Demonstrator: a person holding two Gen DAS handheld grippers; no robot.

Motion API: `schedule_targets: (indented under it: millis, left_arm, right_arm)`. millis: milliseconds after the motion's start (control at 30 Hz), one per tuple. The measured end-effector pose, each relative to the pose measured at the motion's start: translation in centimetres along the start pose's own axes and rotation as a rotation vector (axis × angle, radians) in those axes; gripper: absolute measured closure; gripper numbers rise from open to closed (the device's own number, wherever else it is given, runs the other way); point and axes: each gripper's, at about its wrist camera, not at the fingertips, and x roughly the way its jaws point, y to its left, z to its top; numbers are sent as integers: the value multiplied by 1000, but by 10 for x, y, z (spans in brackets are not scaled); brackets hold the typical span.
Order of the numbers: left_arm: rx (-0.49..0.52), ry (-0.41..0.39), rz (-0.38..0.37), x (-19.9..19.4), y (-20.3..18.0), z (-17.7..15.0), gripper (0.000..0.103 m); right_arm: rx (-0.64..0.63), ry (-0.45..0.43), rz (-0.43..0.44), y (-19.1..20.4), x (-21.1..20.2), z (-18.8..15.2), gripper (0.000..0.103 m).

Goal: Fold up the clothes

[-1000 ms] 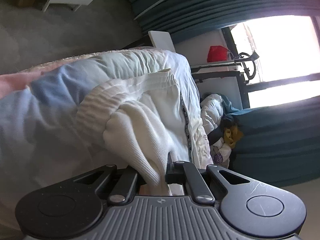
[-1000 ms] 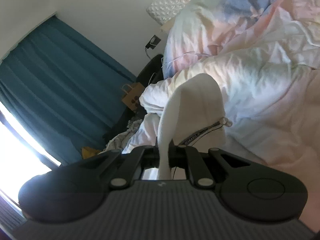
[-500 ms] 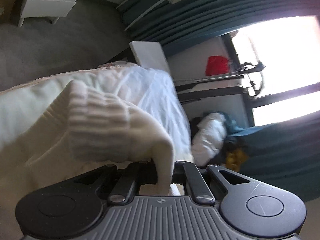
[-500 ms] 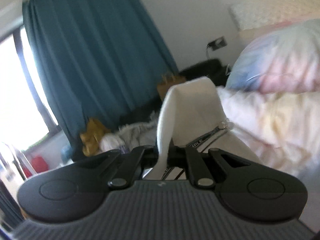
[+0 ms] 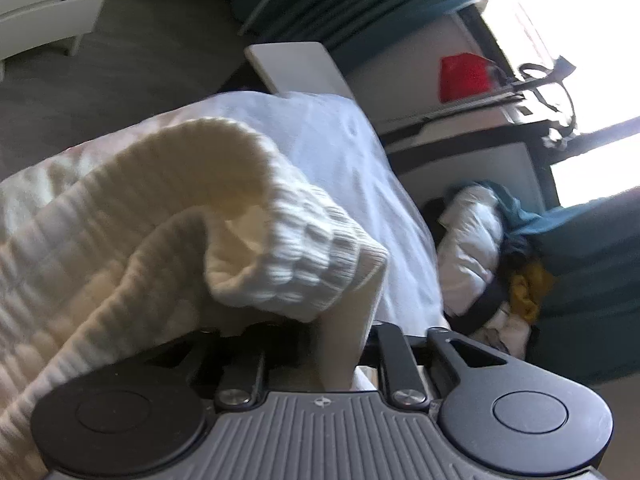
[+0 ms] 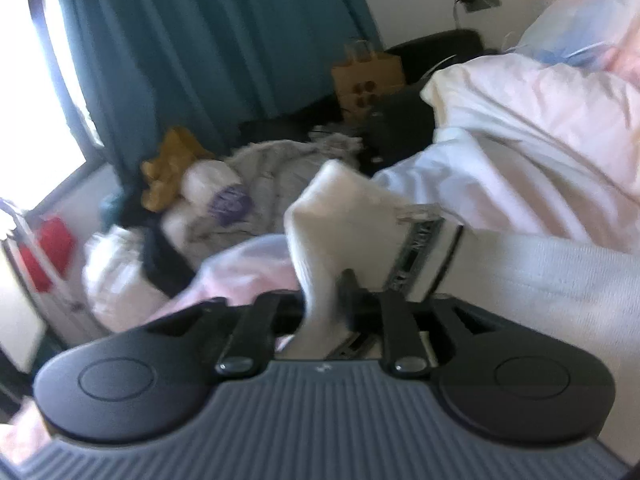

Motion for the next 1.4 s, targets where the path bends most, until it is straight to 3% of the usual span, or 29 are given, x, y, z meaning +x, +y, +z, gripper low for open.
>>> schedule_targets:
  millis: [33,67,100,133,167,267,367,467,567,667,767,933,1000,1067,1100,1133,1167,1200,1267,1400]
  left_arm:
    - [10,0,-28,-7,-1,-1,60]
    - [26,-16,-51,-18,-3,-3,46]
    - [44,-33,-73,-28,-5,-5,40]
    - [64,-48,-88,-41,-7,-10,31]
    - [86,-62,-103,-54,-9,-15,22]
    - [89,-80,-137,-92,-3,-36,20]
    - [23,-103,-153,-130,23,-61,12]
    - [-72,-113,-137,-155,56,-84,5]
    - [-170,-104,-91,-161,91,-99,5]
    - [-215,-70,-10,-154,114,-109,5]
    - [-171,-49,-33,-138,113,-107,5]
    - [-169,-80,-78,-102,106,-103,5]
    - [-174,-120,-82,-92,102,-100,5]
    - [-181,-144,-85,-84,97,-96,12]
    - [-191,-146,-73,-80,94,-93,17]
    - [-221,-130,-52,-79,94,-88,38]
    - [-251,-120,-48,-80,94,-80,57]
    - [-281,-112,-46,-81,94,-73,63]
    - [-262,-102,-12,-86,84,-62,82]
    - [-175,-125,6,-111,58,-56,89]
  right_arm:
    - [16,1,36,-1,-8,2,47]
    - [28,-8,62,-3,-17,3,40]
    - [37,-27,81,-6,-29,4,28]
    - [53,-48,95,-10,-43,3,20]
    - [70,-70,108,-15,-56,3,20]
    - [211,-113,122,-46,-97,-5,21]
    - [386,-118,97,-85,-129,-18,19]
    - [558,-88,84,-128,-151,-35,19]
    - [664,33,51,-162,-149,-49,19]
    - [648,95,74,-171,-137,-53,19]
    - [623,151,102,-178,-123,-55,19]
    - [603,70,196,-176,-106,-56,19]
    - [556,60,192,-169,-97,-57,21]
    - [499,37,167,-160,-92,-56,34]
    - [473,27,150,-156,-90,-55,50]
    - [455,22,122,-152,-88,-55,71]
    - [449,17,92,-150,-89,-55,78]
    - [457,4,75,-150,-92,-54,84]
    - [470,-26,63,-150,-101,-52,89]
    - [446,-74,69,-144,-131,-42,92]
